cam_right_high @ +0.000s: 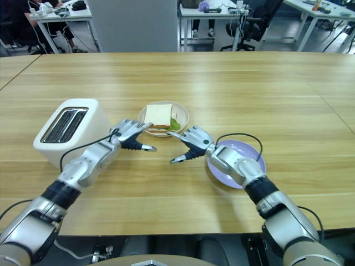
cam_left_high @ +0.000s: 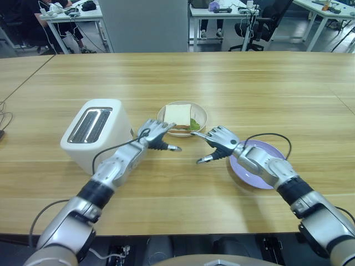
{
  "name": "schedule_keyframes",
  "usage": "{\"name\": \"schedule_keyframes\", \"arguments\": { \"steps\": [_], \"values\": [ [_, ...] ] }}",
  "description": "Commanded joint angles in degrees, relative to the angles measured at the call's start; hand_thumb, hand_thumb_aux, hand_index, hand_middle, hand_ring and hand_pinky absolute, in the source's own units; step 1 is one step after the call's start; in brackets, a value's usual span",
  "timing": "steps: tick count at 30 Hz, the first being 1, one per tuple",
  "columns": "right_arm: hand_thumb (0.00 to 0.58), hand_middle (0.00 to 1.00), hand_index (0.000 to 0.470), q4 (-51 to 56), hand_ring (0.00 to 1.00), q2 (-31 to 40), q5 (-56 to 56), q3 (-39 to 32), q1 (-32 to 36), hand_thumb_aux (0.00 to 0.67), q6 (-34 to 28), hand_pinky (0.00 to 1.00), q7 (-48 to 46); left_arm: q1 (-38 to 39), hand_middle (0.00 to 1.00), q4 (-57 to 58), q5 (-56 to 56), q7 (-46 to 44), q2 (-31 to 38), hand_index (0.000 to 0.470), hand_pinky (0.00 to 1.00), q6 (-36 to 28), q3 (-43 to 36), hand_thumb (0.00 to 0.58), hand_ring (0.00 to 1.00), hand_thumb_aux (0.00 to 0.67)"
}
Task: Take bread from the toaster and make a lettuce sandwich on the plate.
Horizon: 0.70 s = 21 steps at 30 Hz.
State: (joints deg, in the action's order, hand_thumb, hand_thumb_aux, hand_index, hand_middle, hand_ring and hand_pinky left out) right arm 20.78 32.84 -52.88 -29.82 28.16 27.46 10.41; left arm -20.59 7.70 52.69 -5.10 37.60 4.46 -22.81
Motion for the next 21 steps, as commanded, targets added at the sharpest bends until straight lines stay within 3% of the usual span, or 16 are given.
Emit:
{"name": "schedule_keyframes", "arguments": {
  "steps": [1, 6, 8, 9, 14, 21],
  "values": [
    [0.0, 0.64, 0.0, -10.3, 0.64, 2.5, 7.8, 5.1, -6.4, 0.0, -0.3, 0.64, -5.8, 8.9, 0.0, -13.6, -8.7, -3.9, -0.6, 0.0, 0.0, -3.6, 8.6, 0.0, 0.0, 0.0],
    [0.0, 0.59, 0.0, -28.2, 0.59, 0.3, 27.8, 15.2, -17.7, 0.0, -6.9, 0.59, -14.0, 19.1, 0.0, -37.3, -22.7, -4.0, -12.1, 0.0, 0.0, -10.4, 20.2, 0.0, 0.0, 0.0],
    [0.0, 0.13, 0.0, -35.1, 0.13, -2.7, 33.2, 18.9, -21.5, 0.0, -10.7, 0.13, -14.4, 20.7, 0.0, -44.1, -26.4, -3.3, -17.5, 0.0, 0.0, -12.3, 21.2, 0.0, 0.0, 0.0],
    [0.0, 0.0, 0.0, -38.1, 0.0, -4.5, 35.0, 20.4, -23.6, 0.0, -12.3, 0.0, -13.9, 21.5, 0.0, -46.7, -27.2, -2.8, -19.8, 0.0, 0.0, -12.6, 21.0, 0.0, 0.0, 0.0],
    [0.0, 0.0, 0.0, -47.1, 0.0, -13.9, 36.0, 23.7, -30.6, 0.0, -15.5, 0.0, -9.8, 29.4, 0.0, -54.4, -25.6, 0.9, -27.9, 0.0, 0.0, -11.0, 16.7, 0.0, 0.0, 0.0],
    [0.0, 0.0, 0.0, -45.6, 0.0, -20.1, 44.1, 22.4, -33.1, 0.0, -14.8, 0.0, -12.9, 34.5, 0.0, -49.3, -29.5, 5.5, -29.9, 0.0, 0.0, 1.4, 16.6, 0.0, 0.0, 0.0]
  ]
}}
